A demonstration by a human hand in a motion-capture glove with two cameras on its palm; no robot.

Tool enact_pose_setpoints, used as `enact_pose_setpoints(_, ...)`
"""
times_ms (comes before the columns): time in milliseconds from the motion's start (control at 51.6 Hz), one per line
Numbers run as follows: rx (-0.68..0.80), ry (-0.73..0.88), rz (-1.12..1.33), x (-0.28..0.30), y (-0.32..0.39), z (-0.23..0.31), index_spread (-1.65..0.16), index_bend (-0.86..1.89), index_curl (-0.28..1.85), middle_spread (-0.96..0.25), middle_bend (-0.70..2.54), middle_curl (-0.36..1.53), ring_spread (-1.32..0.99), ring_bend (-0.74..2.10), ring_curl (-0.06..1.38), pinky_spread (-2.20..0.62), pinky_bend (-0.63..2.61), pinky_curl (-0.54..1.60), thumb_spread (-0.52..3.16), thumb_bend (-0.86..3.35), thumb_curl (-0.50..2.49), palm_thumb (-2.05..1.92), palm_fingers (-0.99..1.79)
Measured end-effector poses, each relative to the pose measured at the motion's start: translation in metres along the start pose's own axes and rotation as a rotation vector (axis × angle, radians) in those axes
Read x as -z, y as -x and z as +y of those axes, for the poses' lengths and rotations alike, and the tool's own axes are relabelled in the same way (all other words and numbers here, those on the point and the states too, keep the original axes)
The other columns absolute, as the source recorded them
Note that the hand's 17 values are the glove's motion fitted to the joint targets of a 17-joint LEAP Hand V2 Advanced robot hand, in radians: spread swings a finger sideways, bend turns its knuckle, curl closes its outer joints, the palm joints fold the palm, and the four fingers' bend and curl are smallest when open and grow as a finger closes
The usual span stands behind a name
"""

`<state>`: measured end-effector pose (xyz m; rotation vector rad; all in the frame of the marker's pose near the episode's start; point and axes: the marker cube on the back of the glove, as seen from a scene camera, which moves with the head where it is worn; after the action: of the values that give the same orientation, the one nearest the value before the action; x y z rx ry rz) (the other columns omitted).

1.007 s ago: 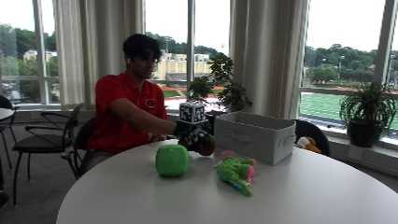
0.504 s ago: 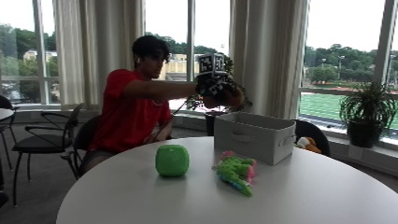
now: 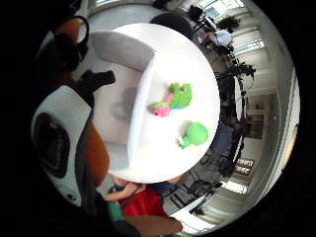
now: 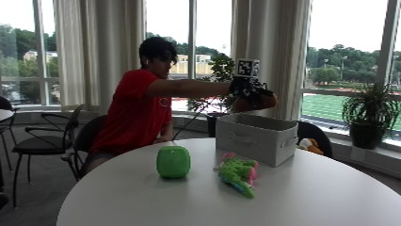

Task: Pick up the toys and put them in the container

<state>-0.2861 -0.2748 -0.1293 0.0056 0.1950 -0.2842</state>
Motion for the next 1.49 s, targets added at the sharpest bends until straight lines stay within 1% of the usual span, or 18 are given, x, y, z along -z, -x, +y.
enact_pose_setpoints(19,-0.084,0.023,-0.012,-0.002,0.012,-0.001,-0.45,0.51,0.88,-0.37,0.09,0.26,-0.46,0.99,0.52,-0.40,1.16,0.43,0.54,0.22,1.12,0.66,0.46)
enact_pose_setpoints(39,-0.109,0.042,-0.015,-0.003,0.019,-0.001,-0.46,0.49,0.88,-0.35,0.10,0.26,-0.45,0.99,0.52,-0.40,1.18,0.44,0.56,0.22,1.12,0.65,0.44)
enact_pose_setpoints(97,-0.031,0.079,-0.006,-0.007,0.026,0.006,-0.48,0.39,0.85,-0.29,0.08,0.24,-0.42,0.99,0.51,-0.33,1.22,0.44,0.67,0.22,1.12,0.62,0.24)
enact_pose_setpoints(136,-0.065,0.098,-0.005,-0.010,0.024,0.007,-0.49,0.32,0.80,-0.23,0.11,0.23,-0.35,0.86,0.48,-0.27,1.29,0.47,0.78,0.14,1.06,0.48,0.05)
enact_pose_setpoints(194,-0.086,0.115,-0.017,-0.012,0.014,0.010,-0.49,0.18,0.74,-0.18,0.17,0.25,-0.25,0.73,0.45,-0.19,1.38,0.48,0.88,0.11,1.01,0.43,-0.11)
enact_pose_setpoints(213,-0.048,0.116,-0.020,-0.012,0.011,0.013,-0.50,0.22,0.74,-0.17,0.14,0.24,-0.25,0.76,0.45,-0.19,1.37,0.46,0.92,0.12,1.00,0.43,-0.01)
enact_pose_setpoints(232,-0.009,0.115,-0.023,-0.011,0.008,0.017,-0.50,0.14,0.70,-0.14,0.16,0.24,-0.20,0.65,0.41,-0.16,1.41,0.47,0.94,0.09,0.97,0.40,-0.15)
enact_pose_setpoints(252,0.006,0.111,-0.026,-0.011,0.005,0.020,-0.50,0.13,0.67,-0.13,0.15,0.24,-0.18,0.62,0.40,-0.14,1.42,0.46,0.97,0.08,0.95,0.38,-0.14)
enact_pose_setpoints(291,-0.060,0.095,-0.031,-0.010,-0.003,0.022,-0.51,0.13,0.64,-0.11,0.15,0.24,-0.15,0.61,0.38,-0.11,1.42,0.45,1.02,0.09,0.93,0.39,-0.09)
enact_pose_setpoints(310,-0.106,0.084,-0.032,-0.009,-0.009,0.024,-0.50,0.12,0.62,-0.09,0.13,0.23,-0.12,0.55,0.36,-0.10,1.44,0.46,1.04,0.06,0.90,0.35,-0.17)
enact_pose_setpoints(387,-0.190,0.034,-0.011,-0.006,-0.045,0.038,-0.49,0.12,0.58,-0.07,0.13,0.23,-0.06,0.45,0.33,-0.04,1.44,0.45,1.10,-0.01,0.82,0.27,-0.23)
enact_pose_setpoints(542,-0.248,0.015,0.002,-0.008,-0.115,0.078,-0.45,0.10,0.49,-0.04,0.12,0.22,0.01,0.35,0.29,0.02,1.42,0.42,1.17,-0.04,0.69,0.16,-0.23)
enact_pose_setpoints(697,-0.359,0.031,-0.009,-0.024,-0.196,0.122,-0.43,0.12,0.43,-0.04,0.11,0.21,0.03,0.27,0.28,0.06,1.39,0.40,1.19,-0.03,0.60,0.11,-0.23)
enact_pose_setpoints(814,-0.448,0.029,0.053,-0.046,-0.254,0.158,-0.42,0.10,0.38,-0.03,0.10,0.20,0.05,0.23,0.28,0.08,1.38,0.38,1.18,-0.03,0.54,0.09,-0.24)
enact_pose_setpoints(969,-0.518,0.110,0.060,-0.092,-0.318,0.191,-0.39,0.07,0.31,-0.03,0.11,0.19,0.06,0.21,0.28,0.10,1.39,0.38,1.15,-0.03,0.48,0.06,-0.25)
enact_pose_setpoints(1162,-0.634,0.234,0.017,-0.155,-0.351,0.210,-0.38,0.08,0.24,-0.02,0.10,0.18,0.06,0.21,0.30,0.11,1.41,0.37,1.11,-0.03,0.43,0.04,-0.25)
enact_pose_setpoints(1356,-0.720,0.348,0.012,-0.211,-0.362,0.206,-0.37,0.07,0.19,-0.02,0.13,0.18,0.07,0.23,0.31,0.10,1.45,0.37,1.10,-0.03,0.40,0.03,-0.19)
enact_pose_setpoints(1492,-0.724,0.314,0.033,-0.222,-0.365,0.197,-0.39,0.07,0.15,-0.05,0.15,0.19,0.04,0.58,0.40,0.00,1.47,0.37,1.13,0.01,0.40,0.12,0.04)
